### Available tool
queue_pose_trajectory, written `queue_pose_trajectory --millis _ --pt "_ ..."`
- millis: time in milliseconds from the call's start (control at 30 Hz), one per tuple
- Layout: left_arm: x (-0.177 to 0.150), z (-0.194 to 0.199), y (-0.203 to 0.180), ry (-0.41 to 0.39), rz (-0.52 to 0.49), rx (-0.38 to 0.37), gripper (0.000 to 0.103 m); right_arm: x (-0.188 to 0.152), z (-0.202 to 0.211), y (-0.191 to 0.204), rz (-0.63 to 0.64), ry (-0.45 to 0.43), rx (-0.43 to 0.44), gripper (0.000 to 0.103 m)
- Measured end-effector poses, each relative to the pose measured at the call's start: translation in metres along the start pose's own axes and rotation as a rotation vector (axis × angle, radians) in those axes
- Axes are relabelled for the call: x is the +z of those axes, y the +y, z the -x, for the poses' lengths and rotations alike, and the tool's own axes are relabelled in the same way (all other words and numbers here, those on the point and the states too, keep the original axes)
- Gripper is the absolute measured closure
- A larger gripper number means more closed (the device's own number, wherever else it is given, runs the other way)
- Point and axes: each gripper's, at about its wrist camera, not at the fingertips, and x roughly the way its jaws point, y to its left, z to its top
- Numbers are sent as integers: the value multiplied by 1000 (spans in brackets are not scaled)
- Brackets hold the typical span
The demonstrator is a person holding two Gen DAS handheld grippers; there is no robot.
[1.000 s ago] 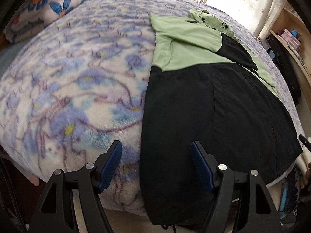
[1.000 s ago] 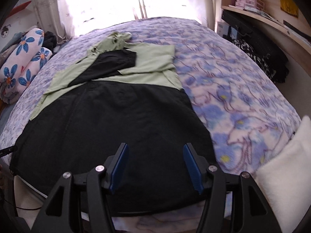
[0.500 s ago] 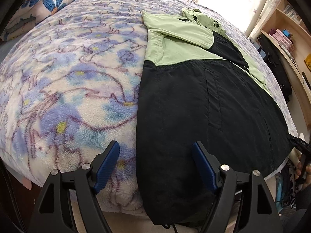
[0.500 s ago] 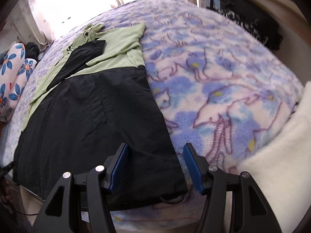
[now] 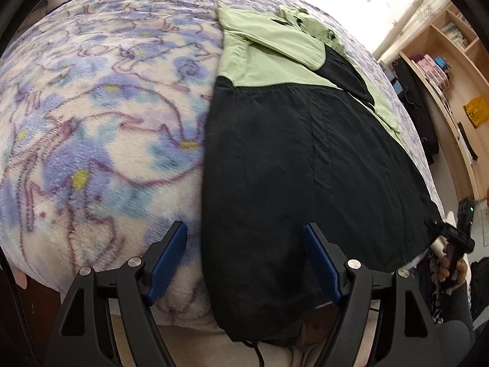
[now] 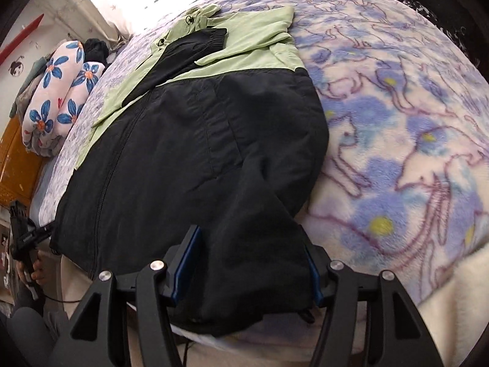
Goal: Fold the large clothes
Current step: 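Move both grippers to the black hem and grasp its edge, then lift the black hem with both grippers and carry it toward the hood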
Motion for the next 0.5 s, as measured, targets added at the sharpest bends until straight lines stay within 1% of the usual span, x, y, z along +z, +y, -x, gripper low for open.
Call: queue_pose_trajectory --millis 67,100,133,167,200,233,267,300,333,367,433,500 --pt "-2 -2 -4 20 -20 -12 28 -1 -1 -1 -14 -10 4 46" --pt "-4 -3 -7 25 -31 -10 28 -2 -1 -2 -20 -19 0 49" --pt "-5 -3 -8 28 -34 -6 28 -2 -1 -2 -25 -23 0 58" --pt "-5 -5 -10 35 -35 -7 28 -2 -1 -2 -34 -28 3 69" --pt "-5 -6 -12 38 -34 -2 28 -3 -1 -2 -44 -32 6 72" --pt "-5 -6 -14 41 -36 3 39 -2 -2 1 -46 -36 -4 77" --pt "-4 -7 -17 42 -39 31 61 -2 -2 5 -38 -39 -22 80" --pt "-3 -8 -19 50 -33 48 70 -1 -2 11 -23 -44 -46 81" --pt "-2 -7 -20 48 -20 47 91 1 -1 16 -9 -49 -67 84" --pt "0 -5 -19 40 5 37 94 1 0 21 6 -54 -88 85" --pt "3 -1 -19 26 50 28 96 2 6 28 22 -65 -112 86" --pt "5 11 -23 -17 67 26 97 4 14 30 30 -81 -120 87"
